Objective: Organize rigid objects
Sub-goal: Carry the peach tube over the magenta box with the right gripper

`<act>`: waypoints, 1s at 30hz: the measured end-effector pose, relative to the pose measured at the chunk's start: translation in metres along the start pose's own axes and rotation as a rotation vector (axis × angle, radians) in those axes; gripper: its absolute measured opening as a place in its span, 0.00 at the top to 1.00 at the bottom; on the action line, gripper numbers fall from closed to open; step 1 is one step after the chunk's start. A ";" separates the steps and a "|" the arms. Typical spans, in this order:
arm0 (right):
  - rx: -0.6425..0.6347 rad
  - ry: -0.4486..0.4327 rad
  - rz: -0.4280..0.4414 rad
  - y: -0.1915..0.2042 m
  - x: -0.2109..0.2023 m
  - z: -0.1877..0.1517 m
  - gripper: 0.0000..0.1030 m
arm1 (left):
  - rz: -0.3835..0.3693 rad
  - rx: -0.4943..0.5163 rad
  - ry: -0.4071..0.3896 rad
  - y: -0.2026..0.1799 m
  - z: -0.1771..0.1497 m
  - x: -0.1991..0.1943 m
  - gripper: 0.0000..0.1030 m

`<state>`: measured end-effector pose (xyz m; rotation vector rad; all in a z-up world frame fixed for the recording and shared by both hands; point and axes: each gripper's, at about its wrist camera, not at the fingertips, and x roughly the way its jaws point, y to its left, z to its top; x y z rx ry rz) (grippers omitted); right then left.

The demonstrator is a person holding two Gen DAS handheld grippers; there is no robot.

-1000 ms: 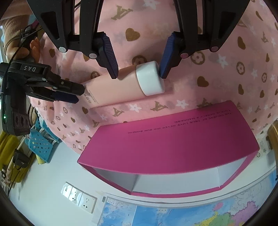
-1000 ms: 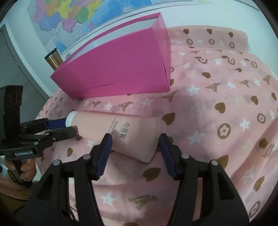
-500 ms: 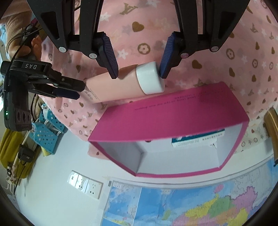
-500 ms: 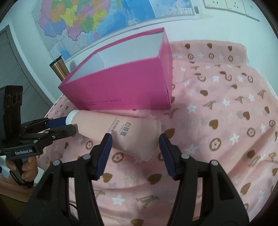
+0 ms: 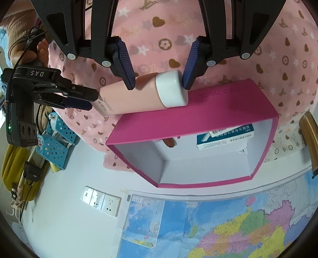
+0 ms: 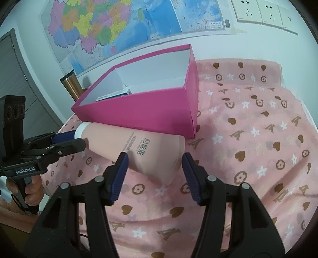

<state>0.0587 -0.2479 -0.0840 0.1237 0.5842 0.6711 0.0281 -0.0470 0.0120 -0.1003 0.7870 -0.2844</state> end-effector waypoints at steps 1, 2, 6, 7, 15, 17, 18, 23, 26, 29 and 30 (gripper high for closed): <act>-0.002 -0.004 -0.001 0.000 0.000 0.001 0.43 | 0.000 0.000 -0.003 0.000 0.001 0.000 0.52; -0.004 -0.008 -0.001 0.000 -0.001 0.003 0.43 | 0.000 0.000 -0.007 0.000 0.002 -0.001 0.52; -0.014 -0.025 -0.003 0.002 -0.005 0.009 0.43 | -0.001 -0.002 -0.017 0.001 0.006 -0.002 0.52; -0.016 -0.029 -0.004 0.002 -0.005 0.011 0.43 | -0.002 -0.002 -0.018 0.002 0.007 -0.002 0.52; -0.026 -0.047 -0.009 0.003 -0.008 0.018 0.43 | 0.001 0.000 -0.033 0.001 0.011 -0.003 0.52; -0.028 -0.050 -0.009 0.003 -0.008 0.020 0.43 | 0.001 0.000 -0.035 0.001 0.011 -0.004 0.52; -0.028 -0.052 -0.008 0.003 -0.008 0.021 0.43 | 0.002 0.001 -0.036 0.001 0.012 -0.004 0.52; -0.035 -0.057 -0.009 0.003 -0.009 0.024 0.43 | 0.006 0.005 -0.043 0.002 0.015 -0.004 0.52; -0.038 -0.063 -0.008 0.003 -0.010 0.026 0.43 | 0.009 0.007 -0.049 0.001 0.016 -0.005 0.52; -0.041 -0.068 -0.008 0.003 -0.010 0.028 0.43 | 0.010 0.009 -0.054 0.000 0.017 -0.005 0.52; -0.040 -0.069 -0.008 0.002 -0.010 0.028 0.43 | 0.011 0.010 -0.054 0.000 0.018 -0.005 0.52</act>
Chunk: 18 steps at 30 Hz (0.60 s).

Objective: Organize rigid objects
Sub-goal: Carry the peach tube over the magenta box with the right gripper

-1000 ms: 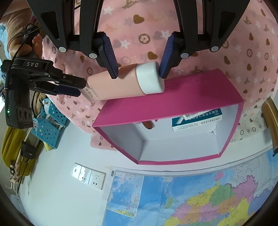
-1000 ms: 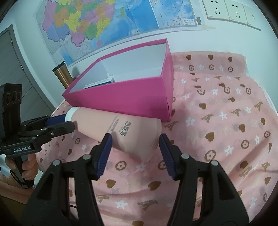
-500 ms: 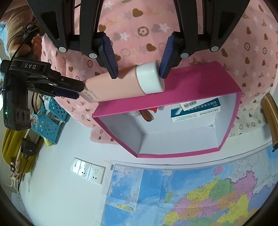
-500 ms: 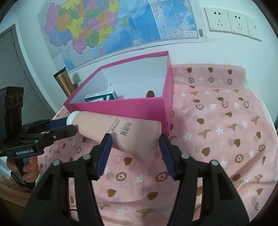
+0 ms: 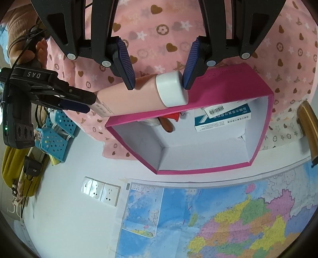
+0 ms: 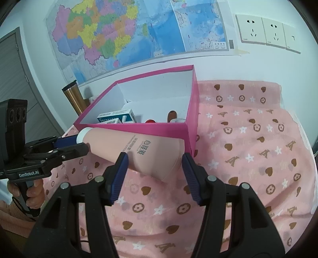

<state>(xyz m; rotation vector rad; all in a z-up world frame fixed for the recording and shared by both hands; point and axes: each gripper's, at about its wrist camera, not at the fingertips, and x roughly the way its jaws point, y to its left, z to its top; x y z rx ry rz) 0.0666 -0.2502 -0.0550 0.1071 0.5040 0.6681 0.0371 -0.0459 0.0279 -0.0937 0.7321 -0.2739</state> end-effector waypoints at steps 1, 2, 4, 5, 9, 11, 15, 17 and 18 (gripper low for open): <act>0.000 -0.001 0.000 0.000 0.000 0.000 0.43 | 0.000 0.000 -0.001 0.000 0.001 0.000 0.52; -0.001 -0.001 -0.001 0.000 0.000 0.001 0.43 | 0.001 0.002 -0.001 0.000 0.001 0.001 0.52; -0.001 -0.003 -0.002 -0.001 0.000 0.002 0.43 | 0.001 0.002 -0.001 -0.001 0.002 0.001 0.52; -0.002 -0.004 -0.003 0.000 -0.001 0.002 0.43 | 0.000 0.003 -0.002 -0.001 0.003 0.002 0.52; -0.004 -0.006 -0.004 -0.002 -0.001 0.005 0.43 | 0.002 0.006 -0.006 -0.002 0.005 0.002 0.52; -0.005 -0.008 -0.005 -0.002 -0.002 0.006 0.43 | 0.003 0.006 -0.008 -0.002 0.005 0.002 0.52; -0.011 -0.015 -0.008 -0.002 -0.002 0.011 0.43 | 0.005 0.006 -0.014 -0.001 0.008 0.001 0.52; -0.014 -0.021 -0.008 -0.001 -0.003 0.014 0.43 | 0.005 0.007 -0.016 -0.001 0.010 0.002 0.52; -0.016 -0.023 -0.009 -0.001 -0.003 0.015 0.43 | 0.005 0.007 -0.018 -0.001 0.011 0.001 0.52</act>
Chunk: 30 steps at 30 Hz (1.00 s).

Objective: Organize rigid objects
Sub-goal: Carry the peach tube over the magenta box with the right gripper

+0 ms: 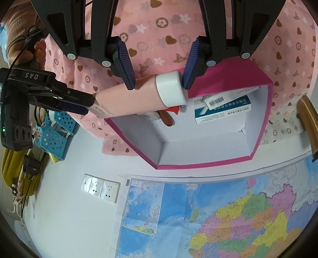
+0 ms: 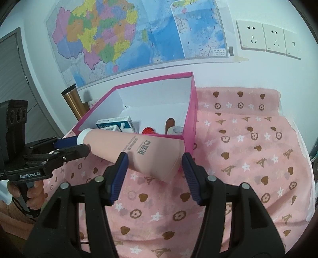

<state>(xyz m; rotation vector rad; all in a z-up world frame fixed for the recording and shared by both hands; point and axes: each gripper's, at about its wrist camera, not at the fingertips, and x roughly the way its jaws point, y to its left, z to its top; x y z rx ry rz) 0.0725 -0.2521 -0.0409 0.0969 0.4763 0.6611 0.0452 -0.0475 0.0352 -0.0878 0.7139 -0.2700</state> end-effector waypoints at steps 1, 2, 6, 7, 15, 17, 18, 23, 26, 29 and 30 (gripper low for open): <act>-0.002 -0.002 -0.001 0.000 0.000 0.001 0.43 | -0.002 -0.001 0.000 0.000 0.001 0.000 0.52; -0.003 -0.005 -0.002 0.000 0.000 0.002 0.43 | -0.004 -0.001 0.000 0.001 0.002 0.000 0.52; -0.004 -0.013 -0.003 0.000 -0.001 0.005 0.43 | -0.010 -0.006 -0.002 0.003 0.004 0.001 0.52; -0.006 -0.014 -0.003 0.000 -0.001 0.006 0.43 | -0.010 -0.008 -0.002 0.003 0.005 0.001 0.52; -0.011 -0.020 -0.002 0.000 0.000 0.010 0.43 | -0.007 -0.007 -0.014 0.003 0.009 0.001 0.52; -0.010 -0.021 -0.002 0.000 0.000 0.012 0.43 | -0.005 -0.007 -0.019 0.003 0.010 0.000 0.52; -0.011 -0.023 -0.002 0.000 0.000 0.013 0.43 | -0.004 -0.007 -0.022 0.003 0.011 0.000 0.52; -0.016 -0.030 0.000 0.000 0.001 0.017 0.43 | 0.001 -0.005 -0.029 0.004 0.014 0.001 0.52; -0.018 -0.034 -0.002 -0.001 0.002 0.020 0.43 | 0.003 -0.005 -0.032 0.004 0.015 0.001 0.52; -0.017 -0.036 -0.001 -0.002 0.003 0.022 0.43 | 0.004 -0.004 -0.037 0.005 0.017 0.001 0.52; -0.018 -0.036 -0.002 -0.002 0.003 0.022 0.43 | 0.005 -0.004 -0.038 0.005 0.018 0.001 0.52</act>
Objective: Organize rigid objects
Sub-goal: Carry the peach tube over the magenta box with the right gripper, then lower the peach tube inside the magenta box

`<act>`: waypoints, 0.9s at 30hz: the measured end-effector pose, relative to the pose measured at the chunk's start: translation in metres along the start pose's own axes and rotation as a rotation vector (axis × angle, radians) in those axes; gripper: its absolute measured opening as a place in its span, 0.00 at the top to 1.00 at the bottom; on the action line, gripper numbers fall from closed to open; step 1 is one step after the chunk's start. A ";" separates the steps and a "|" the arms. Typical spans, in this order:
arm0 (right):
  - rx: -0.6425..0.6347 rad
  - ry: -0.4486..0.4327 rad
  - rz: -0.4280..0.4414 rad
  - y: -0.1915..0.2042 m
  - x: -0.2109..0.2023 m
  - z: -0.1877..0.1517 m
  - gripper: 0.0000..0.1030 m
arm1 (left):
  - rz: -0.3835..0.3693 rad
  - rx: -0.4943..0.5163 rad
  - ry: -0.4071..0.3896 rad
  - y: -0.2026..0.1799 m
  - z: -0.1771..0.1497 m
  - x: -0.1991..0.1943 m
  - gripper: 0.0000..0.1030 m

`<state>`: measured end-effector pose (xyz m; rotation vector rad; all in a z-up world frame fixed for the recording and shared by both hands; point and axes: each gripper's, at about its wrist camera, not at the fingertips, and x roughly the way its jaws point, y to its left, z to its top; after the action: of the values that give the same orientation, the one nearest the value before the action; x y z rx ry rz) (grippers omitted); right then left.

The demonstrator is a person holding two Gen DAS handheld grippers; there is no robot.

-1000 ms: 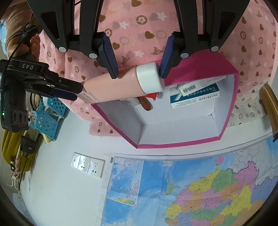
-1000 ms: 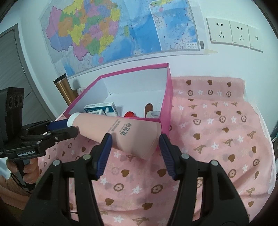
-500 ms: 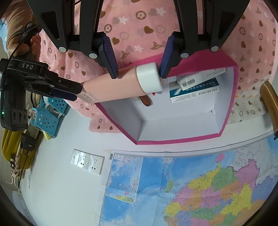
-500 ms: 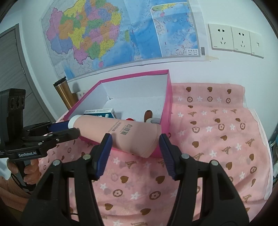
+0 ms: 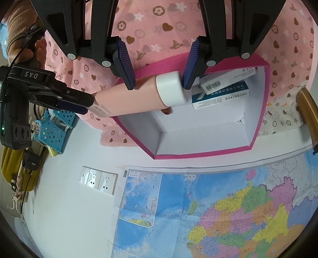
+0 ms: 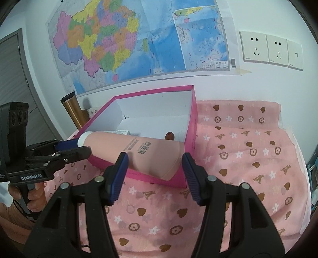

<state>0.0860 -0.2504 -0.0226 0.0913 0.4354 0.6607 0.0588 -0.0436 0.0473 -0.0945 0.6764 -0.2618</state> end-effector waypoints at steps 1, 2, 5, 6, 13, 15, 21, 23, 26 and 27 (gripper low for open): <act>0.000 0.000 0.000 0.000 0.000 0.000 0.43 | 0.001 0.001 -0.002 0.000 0.001 0.000 0.52; 0.001 0.000 0.001 -0.001 0.001 0.001 0.43 | 0.002 0.000 -0.002 0.001 0.002 0.001 0.52; 0.001 0.001 0.002 -0.001 0.001 0.001 0.43 | 0.003 -0.001 -0.006 0.001 0.004 0.002 0.52; 0.001 0.000 0.002 -0.001 0.001 0.002 0.43 | 0.002 -0.003 -0.006 0.002 0.004 0.002 0.52; 0.007 -0.002 0.012 -0.003 0.006 0.007 0.43 | 0.010 -0.002 -0.016 0.004 0.010 0.003 0.52; 0.008 -0.003 0.013 -0.004 0.007 0.007 0.43 | 0.012 -0.003 -0.019 0.005 0.011 0.003 0.52; 0.013 -0.005 0.012 -0.005 0.009 0.009 0.43 | 0.013 -0.004 -0.026 0.005 0.014 0.006 0.52; 0.016 -0.007 0.011 -0.006 0.010 0.010 0.43 | 0.016 -0.002 -0.030 0.005 0.014 0.007 0.52; 0.017 -0.006 0.010 -0.007 0.011 0.011 0.43 | 0.020 0.000 -0.030 0.004 0.013 0.008 0.51; 0.018 -0.005 0.010 -0.007 0.012 0.011 0.43 | 0.021 0.000 -0.029 0.005 0.014 0.008 0.51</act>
<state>0.1032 -0.2483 -0.0182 0.1121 0.4365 0.6660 0.0745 -0.0411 0.0523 -0.0914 0.6479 -0.2399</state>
